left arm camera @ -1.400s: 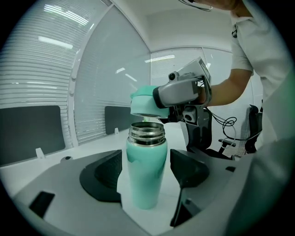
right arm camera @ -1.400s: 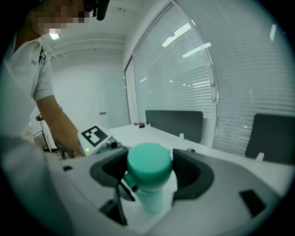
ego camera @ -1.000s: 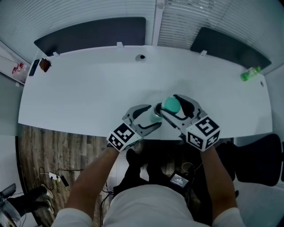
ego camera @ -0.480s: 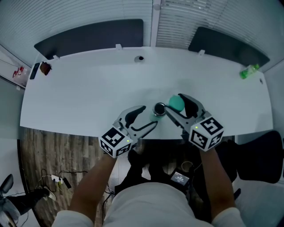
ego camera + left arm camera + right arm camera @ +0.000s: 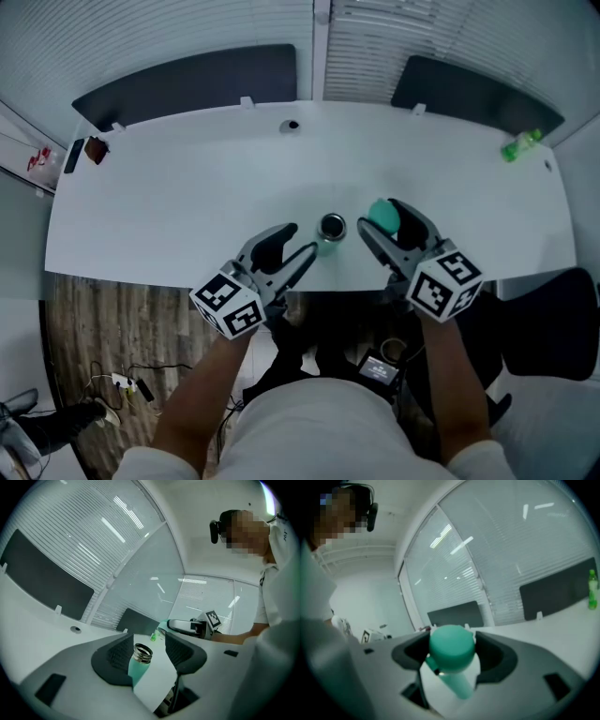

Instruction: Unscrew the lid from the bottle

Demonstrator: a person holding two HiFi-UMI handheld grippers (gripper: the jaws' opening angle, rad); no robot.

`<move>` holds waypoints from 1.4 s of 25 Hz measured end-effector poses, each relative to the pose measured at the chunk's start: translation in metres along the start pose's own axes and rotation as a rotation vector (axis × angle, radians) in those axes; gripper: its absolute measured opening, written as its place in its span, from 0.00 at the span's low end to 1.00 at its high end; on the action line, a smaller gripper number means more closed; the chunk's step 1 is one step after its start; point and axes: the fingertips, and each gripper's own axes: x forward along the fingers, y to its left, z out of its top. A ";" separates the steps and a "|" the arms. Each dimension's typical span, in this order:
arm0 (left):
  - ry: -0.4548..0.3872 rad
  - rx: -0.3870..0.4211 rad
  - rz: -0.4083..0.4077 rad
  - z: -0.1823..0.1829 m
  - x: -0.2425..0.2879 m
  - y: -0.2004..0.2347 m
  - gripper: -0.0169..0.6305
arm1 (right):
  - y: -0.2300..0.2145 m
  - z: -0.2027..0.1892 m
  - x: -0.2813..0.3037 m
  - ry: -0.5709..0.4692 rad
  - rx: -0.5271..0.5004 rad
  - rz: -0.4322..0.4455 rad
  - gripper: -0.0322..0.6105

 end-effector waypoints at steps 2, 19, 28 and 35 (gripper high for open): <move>-0.015 -0.012 0.013 0.004 -0.004 0.000 0.36 | -0.002 0.004 -0.007 -0.023 0.025 -0.016 0.53; -0.150 -0.096 0.050 0.047 -0.044 -0.030 0.30 | 0.010 0.031 -0.063 -0.163 0.129 -0.068 0.53; -0.196 -0.182 0.058 0.049 -0.065 -0.041 0.30 | 0.013 0.031 -0.084 -0.216 0.229 -0.073 0.53; -0.216 -0.204 0.066 0.050 -0.085 -0.049 0.30 | 0.011 0.021 -0.117 -0.255 0.306 -0.096 0.53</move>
